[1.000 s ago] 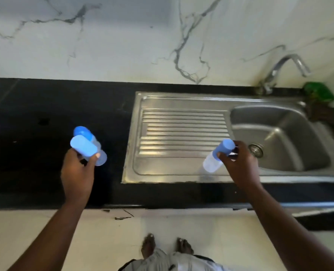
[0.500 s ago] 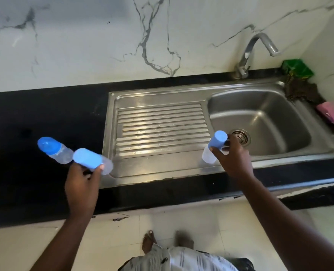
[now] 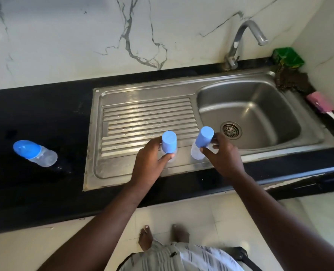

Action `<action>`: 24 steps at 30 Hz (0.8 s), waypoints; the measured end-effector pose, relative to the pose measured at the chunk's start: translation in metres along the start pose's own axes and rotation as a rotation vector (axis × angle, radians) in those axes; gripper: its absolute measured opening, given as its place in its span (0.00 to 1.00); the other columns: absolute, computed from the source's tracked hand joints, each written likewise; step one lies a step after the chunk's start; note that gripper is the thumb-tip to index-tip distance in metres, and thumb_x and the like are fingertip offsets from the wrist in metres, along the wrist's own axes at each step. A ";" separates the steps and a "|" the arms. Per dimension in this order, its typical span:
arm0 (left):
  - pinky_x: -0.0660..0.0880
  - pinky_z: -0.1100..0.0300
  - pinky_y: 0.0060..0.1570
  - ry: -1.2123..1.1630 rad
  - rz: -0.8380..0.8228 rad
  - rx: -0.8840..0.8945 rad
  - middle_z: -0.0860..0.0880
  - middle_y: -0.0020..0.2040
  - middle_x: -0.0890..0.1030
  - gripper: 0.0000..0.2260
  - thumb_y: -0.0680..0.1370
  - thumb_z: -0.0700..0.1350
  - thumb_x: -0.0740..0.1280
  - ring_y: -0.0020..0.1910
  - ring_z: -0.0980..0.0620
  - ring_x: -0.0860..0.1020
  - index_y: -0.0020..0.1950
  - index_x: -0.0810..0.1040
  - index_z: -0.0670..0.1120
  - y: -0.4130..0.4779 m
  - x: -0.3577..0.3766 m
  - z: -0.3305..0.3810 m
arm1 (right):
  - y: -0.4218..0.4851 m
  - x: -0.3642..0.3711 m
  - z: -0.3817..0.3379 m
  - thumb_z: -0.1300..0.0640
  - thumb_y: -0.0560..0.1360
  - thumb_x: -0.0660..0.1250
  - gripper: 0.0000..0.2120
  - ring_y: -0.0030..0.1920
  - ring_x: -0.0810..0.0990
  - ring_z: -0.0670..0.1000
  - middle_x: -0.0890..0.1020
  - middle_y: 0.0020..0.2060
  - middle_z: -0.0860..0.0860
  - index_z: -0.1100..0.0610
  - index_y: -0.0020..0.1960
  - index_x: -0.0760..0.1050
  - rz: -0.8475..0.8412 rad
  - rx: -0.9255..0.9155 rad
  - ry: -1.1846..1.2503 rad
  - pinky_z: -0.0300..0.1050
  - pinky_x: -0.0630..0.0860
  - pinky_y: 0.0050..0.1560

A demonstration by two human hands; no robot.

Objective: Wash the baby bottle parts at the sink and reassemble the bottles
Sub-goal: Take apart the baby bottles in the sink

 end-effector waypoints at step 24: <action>0.79 0.57 0.54 -0.273 0.079 -0.240 0.59 0.60 0.79 0.17 0.77 0.46 0.73 0.56 0.59 0.79 0.64 0.75 0.56 -0.030 -0.014 -0.045 | -0.056 -0.009 -0.057 0.57 0.73 0.75 0.10 0.30 0.74 0.48 0.76 0.31 0.45 0.55 0.39 0.75 0.291 -0.261 0.081 0.46 0.71 0.30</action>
Point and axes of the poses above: each hand's wrist, its own y-axis towards the middle knuckle, its own x-axis out of the palm, z = x × y, the point moved 6 cm from there along y, towards the middle knuckle
